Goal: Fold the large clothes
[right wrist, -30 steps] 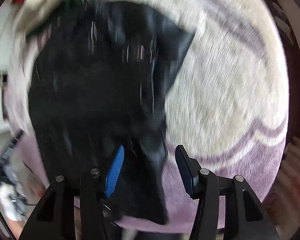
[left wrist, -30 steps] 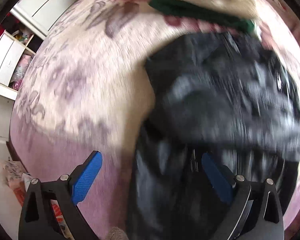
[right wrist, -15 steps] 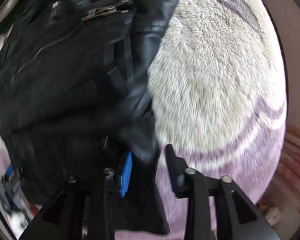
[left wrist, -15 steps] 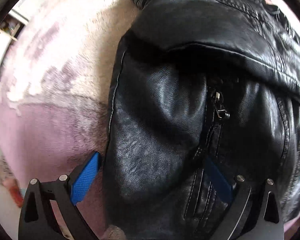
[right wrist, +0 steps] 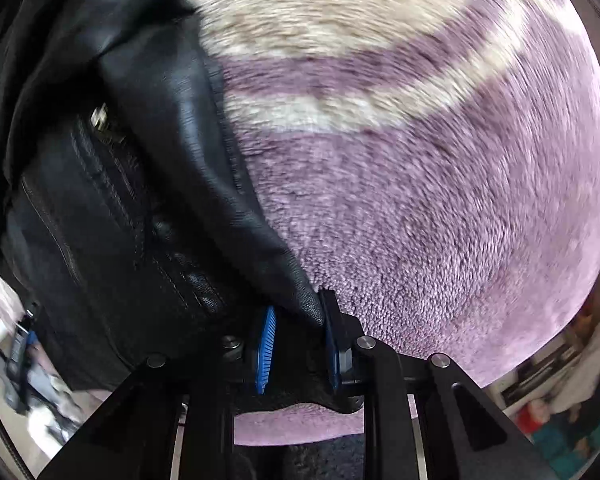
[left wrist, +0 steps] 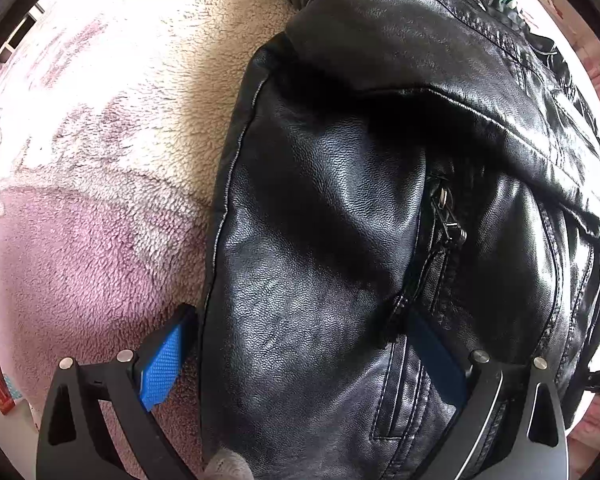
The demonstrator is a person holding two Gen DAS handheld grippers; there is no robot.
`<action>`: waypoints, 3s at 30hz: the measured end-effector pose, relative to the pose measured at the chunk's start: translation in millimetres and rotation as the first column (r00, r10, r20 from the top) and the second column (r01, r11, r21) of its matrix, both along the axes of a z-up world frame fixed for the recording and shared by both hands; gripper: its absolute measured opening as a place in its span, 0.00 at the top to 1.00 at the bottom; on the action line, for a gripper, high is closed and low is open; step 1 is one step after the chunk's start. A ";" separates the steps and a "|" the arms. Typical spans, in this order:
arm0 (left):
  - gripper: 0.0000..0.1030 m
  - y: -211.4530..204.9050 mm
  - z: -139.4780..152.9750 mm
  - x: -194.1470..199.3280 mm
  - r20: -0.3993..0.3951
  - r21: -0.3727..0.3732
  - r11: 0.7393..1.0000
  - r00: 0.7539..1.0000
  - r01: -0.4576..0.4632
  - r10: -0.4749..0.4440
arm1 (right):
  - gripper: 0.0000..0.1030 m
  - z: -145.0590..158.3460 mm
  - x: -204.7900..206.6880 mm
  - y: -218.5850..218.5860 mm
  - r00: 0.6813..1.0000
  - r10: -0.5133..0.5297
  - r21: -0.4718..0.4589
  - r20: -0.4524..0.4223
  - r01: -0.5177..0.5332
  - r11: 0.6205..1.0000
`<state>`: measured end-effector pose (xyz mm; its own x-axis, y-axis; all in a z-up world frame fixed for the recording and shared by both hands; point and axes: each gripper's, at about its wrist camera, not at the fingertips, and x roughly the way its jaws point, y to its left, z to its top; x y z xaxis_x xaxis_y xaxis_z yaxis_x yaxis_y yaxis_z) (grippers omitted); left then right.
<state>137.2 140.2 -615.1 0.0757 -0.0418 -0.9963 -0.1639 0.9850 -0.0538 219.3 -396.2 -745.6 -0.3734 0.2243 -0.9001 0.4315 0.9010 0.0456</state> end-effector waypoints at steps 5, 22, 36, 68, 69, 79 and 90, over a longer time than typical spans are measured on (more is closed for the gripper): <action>0.00 -18.4 25.1 -9.8 -0.004 0.063 0.998 1.000 -0.003 0.004 | 0.50 15.6 3.1 13.7 0.994 0.110 0.000 0.005 -0.110 0.994; 0.00 -314.6 148.6 -107.2 -0.020 0.374 0.887 0.959 0.270 -0.284 | 0.16 140.7 -22.6 -172.0 0.886 0.439 -0.176 0.151 -0.413 0.894; 0.02 -449.9 16.0 -103.8 -0.188 0.605 0.674 0.898 0.424 -0.397 | 0.16 73.3 54.6 -250.7 0.926 0.285 -0.084 0.249 -0.272 0.959; 0.95 -156.4 181.8 -87.9 0.151 0.109 0.993 0.988 -0.042 0.025 | 0.80 177.0 245.3 169.9 0.848 0.261 0.292 0.462 -0.423 0.857; 0.95 -138.6 175.9 -86.5 0.149 0.092 0.994 0.987 -0.067 0.053 | 0.80 174.7 248.7 208.5 0.833 0.314 0.240 0.456 -0.454 0.858; 0.83 34.1 47.2 -95.2 -0.032 -0.278 0.921 0.961 -0.272 0.274 | 0.38 75.2 265.1 356.3 0.906 0.359 0.108 0.227 -0.389 0.915; 0.72 70.2 57.1 -142.0 -0.089 -0.432 0.832 0.934 -0.349 0.346 | 0.41 127.7 268.5 320.8 0.919 0.220 0.382 0.327 -0.341 0.859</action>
<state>-4.8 210.4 -558.0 0.1604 -0.4417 -0.8827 -0.4927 0.7391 -0.4594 487.8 -75.4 -617.9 -0.2423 0.5275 -0.8143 0.0800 0.8473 0.5251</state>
